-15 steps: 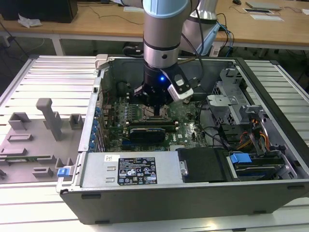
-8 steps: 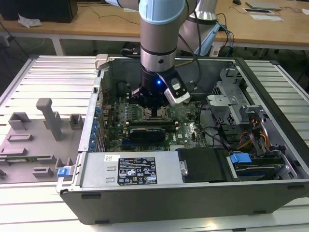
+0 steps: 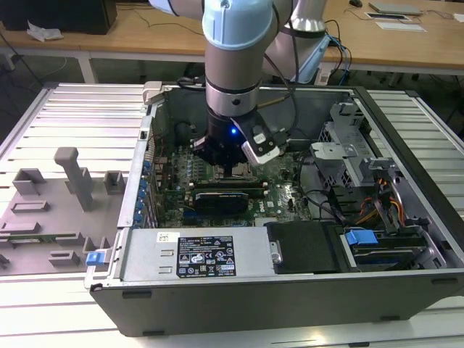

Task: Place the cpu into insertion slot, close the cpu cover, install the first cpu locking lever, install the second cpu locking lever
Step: 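Install the second cpu locking lever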

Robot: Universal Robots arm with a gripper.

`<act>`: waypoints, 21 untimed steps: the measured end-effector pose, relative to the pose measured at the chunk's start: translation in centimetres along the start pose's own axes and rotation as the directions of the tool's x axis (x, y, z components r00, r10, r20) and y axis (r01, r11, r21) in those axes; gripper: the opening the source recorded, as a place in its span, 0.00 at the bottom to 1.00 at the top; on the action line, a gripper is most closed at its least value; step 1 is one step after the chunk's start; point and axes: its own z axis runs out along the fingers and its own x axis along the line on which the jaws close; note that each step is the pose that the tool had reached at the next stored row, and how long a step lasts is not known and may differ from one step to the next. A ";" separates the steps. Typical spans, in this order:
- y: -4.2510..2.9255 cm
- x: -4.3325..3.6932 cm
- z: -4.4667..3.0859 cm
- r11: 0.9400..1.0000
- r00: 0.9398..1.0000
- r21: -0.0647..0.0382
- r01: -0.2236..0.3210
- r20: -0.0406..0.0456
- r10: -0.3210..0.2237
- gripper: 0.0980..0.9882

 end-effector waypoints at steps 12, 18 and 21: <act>-0.87 0.67 0.36 0.998 1.000 -0.067 -0.002 0.005 0.002 0.01; -0.98 1.59 0.78 0.997 1.000 -0.075 -0.002 0.005 0.002 0.01; -1.08 1.85 0.94 0.996 1.000 -0.085 -0.002 0.006 0.003 0.01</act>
